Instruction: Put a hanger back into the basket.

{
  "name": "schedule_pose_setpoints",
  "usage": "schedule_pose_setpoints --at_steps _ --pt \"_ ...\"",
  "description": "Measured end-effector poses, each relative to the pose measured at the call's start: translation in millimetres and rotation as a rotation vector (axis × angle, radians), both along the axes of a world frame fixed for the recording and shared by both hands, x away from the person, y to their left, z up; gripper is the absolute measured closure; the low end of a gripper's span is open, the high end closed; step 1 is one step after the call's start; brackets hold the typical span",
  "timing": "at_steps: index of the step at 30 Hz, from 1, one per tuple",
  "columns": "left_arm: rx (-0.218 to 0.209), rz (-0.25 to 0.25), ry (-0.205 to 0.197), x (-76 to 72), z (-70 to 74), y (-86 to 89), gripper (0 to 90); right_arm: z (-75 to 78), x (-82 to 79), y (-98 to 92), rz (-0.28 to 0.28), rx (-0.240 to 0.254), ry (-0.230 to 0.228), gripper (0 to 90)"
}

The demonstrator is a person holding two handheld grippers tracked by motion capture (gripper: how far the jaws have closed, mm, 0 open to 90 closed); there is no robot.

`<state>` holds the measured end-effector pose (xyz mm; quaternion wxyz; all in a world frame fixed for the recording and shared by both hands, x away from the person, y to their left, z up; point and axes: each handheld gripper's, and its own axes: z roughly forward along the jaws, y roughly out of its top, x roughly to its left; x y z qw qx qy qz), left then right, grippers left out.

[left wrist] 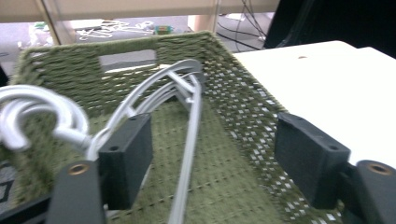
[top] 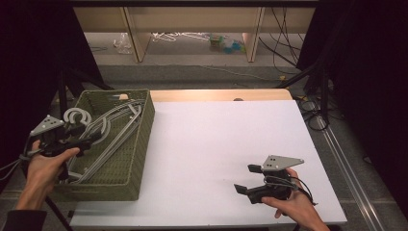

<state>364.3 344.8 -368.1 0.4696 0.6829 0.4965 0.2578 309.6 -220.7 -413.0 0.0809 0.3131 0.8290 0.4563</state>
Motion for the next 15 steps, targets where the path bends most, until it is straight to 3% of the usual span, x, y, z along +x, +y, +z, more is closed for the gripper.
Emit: schedule_pose_setpoints --at_steps 5,9,15 --pt "0.001 -0.023 -0.017 -5.7 3.5 -16.1 22.3 0.0 0.1 -0.2 0.000 0.000 -0.001 16.8" --pt "-0.037 -0.057 -0.029 -10.5 6.5 -28.2 20.8 0.1 0.0 -0.4 -0.005 0.000 -0.007 16.8" --pt "-0.023 -0.093 -0.044 -17.4 9.5 -49.0 20.7 0.4 0.4 -0.9 -0.009 0.003 -0.016 16.8"
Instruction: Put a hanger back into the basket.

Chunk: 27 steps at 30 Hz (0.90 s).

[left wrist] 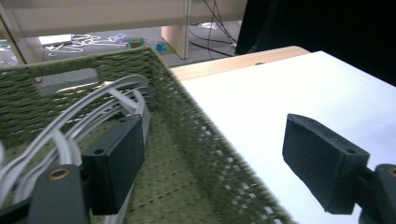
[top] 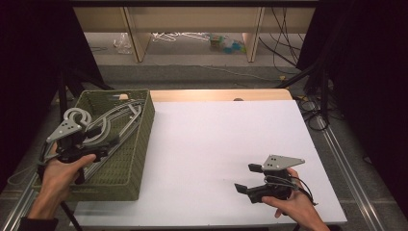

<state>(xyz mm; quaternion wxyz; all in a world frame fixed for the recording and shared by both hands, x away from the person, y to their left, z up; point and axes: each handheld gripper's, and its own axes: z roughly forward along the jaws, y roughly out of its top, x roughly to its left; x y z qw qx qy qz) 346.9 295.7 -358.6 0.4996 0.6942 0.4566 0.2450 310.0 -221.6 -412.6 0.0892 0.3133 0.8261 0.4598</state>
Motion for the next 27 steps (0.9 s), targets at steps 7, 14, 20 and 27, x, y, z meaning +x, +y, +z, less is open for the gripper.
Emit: schedule_pose_setpoints --at_steps 7,14,20,27 --pt "-0.013 -0.050 -0.021 -9.6 -1.4 -24.9 19.9 -0.3 0.4 -0.2 -0.003 0.004 -0.007 16.8" --pt "-0.012 -0.108 -0.019 -19.8 -5.8 -53.1 18.8 -1.7 1.0 -1.0 -0.005 0.013 -0.006 16.8" --pt "-0.031 -0.145 -0.020 -29.1 -11.0 -77.3 18.4 -1.6 0.8 -2.1 0.003 0.029 -0.007 16.7" --pt "-0.059 -0.198 -0.050 -38.5 -19.2 -96.6 18.4 -0.2 0.1 -4.1 -0.008 0.042 -0.014 16.6"
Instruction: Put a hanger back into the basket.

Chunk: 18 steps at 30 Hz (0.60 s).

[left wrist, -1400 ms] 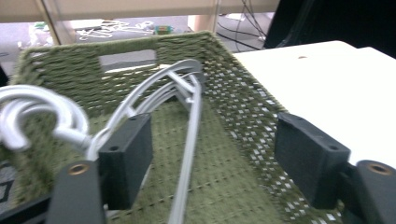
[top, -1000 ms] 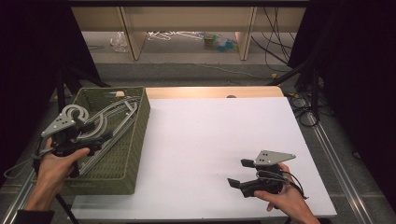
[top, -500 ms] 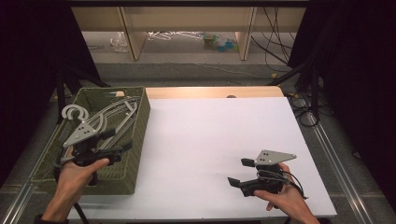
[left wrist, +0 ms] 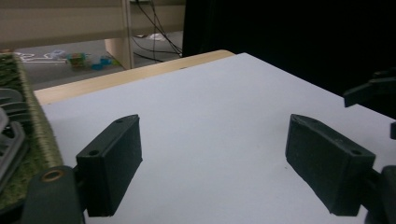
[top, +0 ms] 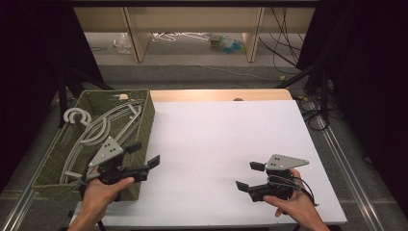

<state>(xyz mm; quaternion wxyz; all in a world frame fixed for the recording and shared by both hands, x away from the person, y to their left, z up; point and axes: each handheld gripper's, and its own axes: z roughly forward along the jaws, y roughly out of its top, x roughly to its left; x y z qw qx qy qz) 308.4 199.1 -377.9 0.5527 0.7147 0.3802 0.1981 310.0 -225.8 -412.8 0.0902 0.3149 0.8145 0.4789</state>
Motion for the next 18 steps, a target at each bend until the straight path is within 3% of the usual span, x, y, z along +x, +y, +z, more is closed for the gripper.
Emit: schedule_pose_setpoints --at_steps 3,8,14,15,18 --pt "0.011 -0.027 -0.008 -5.1 -7.1 -7.7 18.3 -0.8 -0.8 0.9 -0.010 0.000 -0.009 16.6" --pt "-0.010 -0.065 0.014 -17.0 -22.8 -20.2 17.7 -0.9 -3.1 2.6 -0.013 0.012 -0.012 16.6" --pt "0.049 -0.110 0.000 -27.2 -41.5 -29.9 17.5 -2.0 -13.1 1.0 -0.019 0.037 -0.020 16.6" --pt "0.033 -0.105 0.014 -28.3 -43.2 -31.5 17.5 -4.3 -15.8 0.9 -0.026 0.048 -0.034 16.6" --pt "0.041 -0.106 0.001 -30.1 -45.4 -33.8 17.4 -7.3 -23.5 -1.3 -0.026 0.045 -0.034 16.5"
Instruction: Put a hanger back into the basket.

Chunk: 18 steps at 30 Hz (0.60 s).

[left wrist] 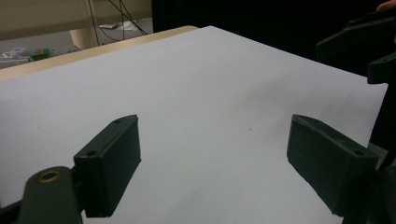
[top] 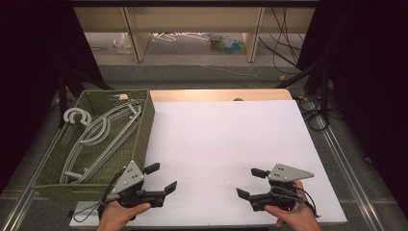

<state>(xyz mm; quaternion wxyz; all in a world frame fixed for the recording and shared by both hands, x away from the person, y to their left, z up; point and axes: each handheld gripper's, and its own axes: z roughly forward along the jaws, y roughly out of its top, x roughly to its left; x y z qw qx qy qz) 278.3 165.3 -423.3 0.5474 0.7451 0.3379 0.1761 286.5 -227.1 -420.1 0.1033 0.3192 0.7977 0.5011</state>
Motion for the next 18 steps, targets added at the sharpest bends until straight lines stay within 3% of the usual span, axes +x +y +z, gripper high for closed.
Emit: schedule_pose_setpoints --at_steps 9,11,12,15,18 --pt "0.000 -0.009 0.003 0.5 -2.1 0.5 17.1 -6.8 -11.1 -2.4 -0.003 0.006 0.005 16.5" --pt "-0.004 -0.006 0.004 0.4 -1.8 1.4 17.1 -8.7 -11.1 -0.8 -0.010 -0.003 -0.014 16.5" --pt "-0.005 -0.005 0.006 0.4 -1.7 1.5 17.1 -8.8 -11.7 -0.1 -0.003 -0.010 0.004 16.5" --pt "-0.013 0.000 0.007 1.1 -1.8 2.1 17.1 -11.2 -11.3 2.2 0.006 -0.027 0.004 16.6" --pt "-0.013 -0.001 0.008 1.0 -1.8 2.1 17.1 -11.8 -11.3 3.5 0.011 -0.017 0.008 16.5"
